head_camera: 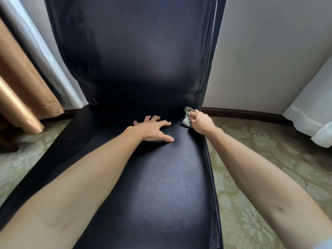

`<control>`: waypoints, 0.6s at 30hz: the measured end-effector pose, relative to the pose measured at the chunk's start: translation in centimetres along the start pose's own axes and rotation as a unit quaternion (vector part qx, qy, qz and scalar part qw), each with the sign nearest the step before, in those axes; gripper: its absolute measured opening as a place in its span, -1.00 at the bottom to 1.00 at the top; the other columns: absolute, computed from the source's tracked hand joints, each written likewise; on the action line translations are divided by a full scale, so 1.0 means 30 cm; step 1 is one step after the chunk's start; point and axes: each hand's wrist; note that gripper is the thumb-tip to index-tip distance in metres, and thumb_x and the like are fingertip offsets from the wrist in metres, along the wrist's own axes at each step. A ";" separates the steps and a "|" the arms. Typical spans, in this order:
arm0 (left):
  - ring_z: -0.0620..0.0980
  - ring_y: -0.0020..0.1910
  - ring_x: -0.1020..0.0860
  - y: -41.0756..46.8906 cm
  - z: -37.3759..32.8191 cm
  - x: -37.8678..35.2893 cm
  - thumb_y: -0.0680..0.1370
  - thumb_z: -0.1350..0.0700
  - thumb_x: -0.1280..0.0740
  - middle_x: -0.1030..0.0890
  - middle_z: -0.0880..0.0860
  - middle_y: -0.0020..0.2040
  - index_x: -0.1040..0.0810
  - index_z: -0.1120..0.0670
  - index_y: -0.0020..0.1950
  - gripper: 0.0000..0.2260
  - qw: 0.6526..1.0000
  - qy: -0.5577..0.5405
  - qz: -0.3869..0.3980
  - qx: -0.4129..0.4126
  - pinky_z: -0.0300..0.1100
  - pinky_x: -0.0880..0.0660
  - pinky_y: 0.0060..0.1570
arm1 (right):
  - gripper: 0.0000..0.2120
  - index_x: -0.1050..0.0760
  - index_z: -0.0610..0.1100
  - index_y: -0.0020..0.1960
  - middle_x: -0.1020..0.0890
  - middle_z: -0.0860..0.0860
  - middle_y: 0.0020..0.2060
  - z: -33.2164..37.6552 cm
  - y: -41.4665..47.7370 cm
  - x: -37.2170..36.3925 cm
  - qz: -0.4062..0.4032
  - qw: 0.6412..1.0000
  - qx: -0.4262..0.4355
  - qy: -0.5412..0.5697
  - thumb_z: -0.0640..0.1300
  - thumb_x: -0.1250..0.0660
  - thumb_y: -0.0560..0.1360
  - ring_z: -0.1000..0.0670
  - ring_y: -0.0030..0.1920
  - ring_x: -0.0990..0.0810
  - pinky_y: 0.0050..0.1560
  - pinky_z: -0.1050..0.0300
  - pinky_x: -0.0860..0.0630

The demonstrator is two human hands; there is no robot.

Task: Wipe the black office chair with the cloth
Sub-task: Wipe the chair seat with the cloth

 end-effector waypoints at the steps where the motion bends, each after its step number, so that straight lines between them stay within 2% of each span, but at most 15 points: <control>1: 0.07 0.56 0.14 0.000 0.001 -0.002 0.41 -0.40 -0.30 0.02 -0.03 0.60 -0.12 -0.32 0.51 -0.28 1.000 -0.003 0.002 0.000 0.43 0.06 0.37 | -0.63 -0.37 -0.15 0.41 -0.30 -0.13 0.47 0.004 0.001 -0.002 -0.005 1.000 -0.007 0.002 -0.13 -0.08 0.64 -0.17 0.45 -0.26 0.37 0.00 -0.24; 9: 0.08 0.57 0.16 0.001 -0.007 -0.004 0.39 -0.40 -0.32 0.02 -0.04 0.60 -0.14 -0.33 0.50 -0.27 1.000 -0.014 -0.002 0.009 0.46 0.11 0.36 | -0.68 -0.44 -0.13 0.31 -0.41 -0.09 0.39 0.014 -0.066 -0.009 -0.039 0.998 -0.042 0.006 -0.11 -0.10 0.61 -0.25 0.28 -0.43 0.21 0.01 -0.36; 13: 0.10 0.56 0.11 -0.001 -0.014 0.006 0.38 -0.40 -0.33 0.00 -0.03 0.60 -0.16 -0.34 0.49 -0.27 1.000 0.001 0.001 0.011 0.47 0.07 0.35 | -0.70 -0.43 -0.12 0.26 -0.50 -0.19 0.25 -0.004 -0.133 -0.031 -0.023 0.997 -0.070 -0.011 -0.06 -0.10 0.60 -0.30 0.18 -0.49 0.14 -0.03 -0.40; 16: 0.16 0.55 0.06 -0.010 -0.053 0.030 0.41 -0.36 -0.33 -0.01 0.00 0.60 -0.15 -0.29 0.52 -0.28 0.999 0.041 0.008 0.009 0.50 0.10 0.32 | -0.70 -0.45 -0.12 0.26 -0.50 -0.19 0.24 0.004 -0.155 -0.030 -0.020 0.997 -0.077 -0.006 -0.08 -0.10 0.60 -0.29 0.18 -0.48 0.14 -0.03 -0.39; 18: 0.18 0.56 0.10 -0.015 -0.084 0.030 0.40 -0.40 -0.30 0.04 0.00 0.61 -0.09 -0.29 0.54 -0.23 0.999 0.048 0.020 0.004 0.50 0.13 0.32 | -0.69 -0.45 -0.14 0.26 -0.49 -0.18 0.26 0.021 -0.146 -0.019 -0.017 0.997 -0.079 -0.006 -0.10 -0.10 0.60 -0.28 0.21 -0.47 0.17 -0.03 -0.39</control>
Point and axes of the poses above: each hand's wrist, its own y-axis towards the middle knuckle, its own x-axis out of the back of the hand, z = x × y
